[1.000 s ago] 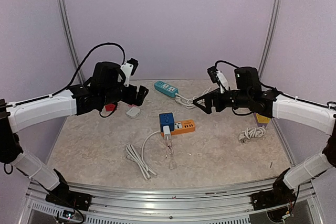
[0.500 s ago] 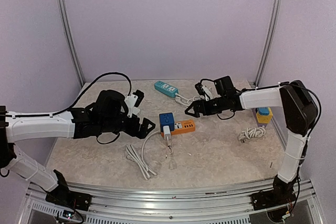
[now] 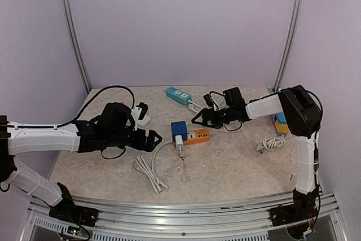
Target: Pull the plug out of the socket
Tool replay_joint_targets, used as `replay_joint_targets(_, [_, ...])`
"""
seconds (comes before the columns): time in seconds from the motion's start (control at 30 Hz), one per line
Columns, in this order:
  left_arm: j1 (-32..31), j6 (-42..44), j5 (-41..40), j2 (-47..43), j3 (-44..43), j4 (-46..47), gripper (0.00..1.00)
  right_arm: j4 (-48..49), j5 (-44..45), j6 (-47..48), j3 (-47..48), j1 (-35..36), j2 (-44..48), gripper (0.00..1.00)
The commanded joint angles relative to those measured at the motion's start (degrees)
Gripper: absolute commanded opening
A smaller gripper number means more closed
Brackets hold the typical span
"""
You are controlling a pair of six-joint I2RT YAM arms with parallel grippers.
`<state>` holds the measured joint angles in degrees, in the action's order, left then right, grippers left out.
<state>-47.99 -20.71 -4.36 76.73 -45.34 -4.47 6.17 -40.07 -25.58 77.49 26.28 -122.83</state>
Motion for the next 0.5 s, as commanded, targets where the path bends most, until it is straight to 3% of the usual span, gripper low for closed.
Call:
replay_joint_targets(0.0, [3.32, -3.78, 1.62, 0.38, 1.68, -1.51, 0.97, 3.55, -3.42, -3.32, -2.07, -0.44, -0.78, 0.93])
replay_joint_targets(0.23, [9.09, -3.26, 7.66, 5.31, 1.16, -0.72, 0.80, 10.71, -6.16, -7.00, -12.87, -0.27, 2.87, 0.91])
replay_joint_targets(0.47, [10.69, 0.21, 13.51, 14.19, -2.99, 0.52, 0.63, 22.38, -8.13, -12.81, -25.92, 0.12, 9.24, 0.90])
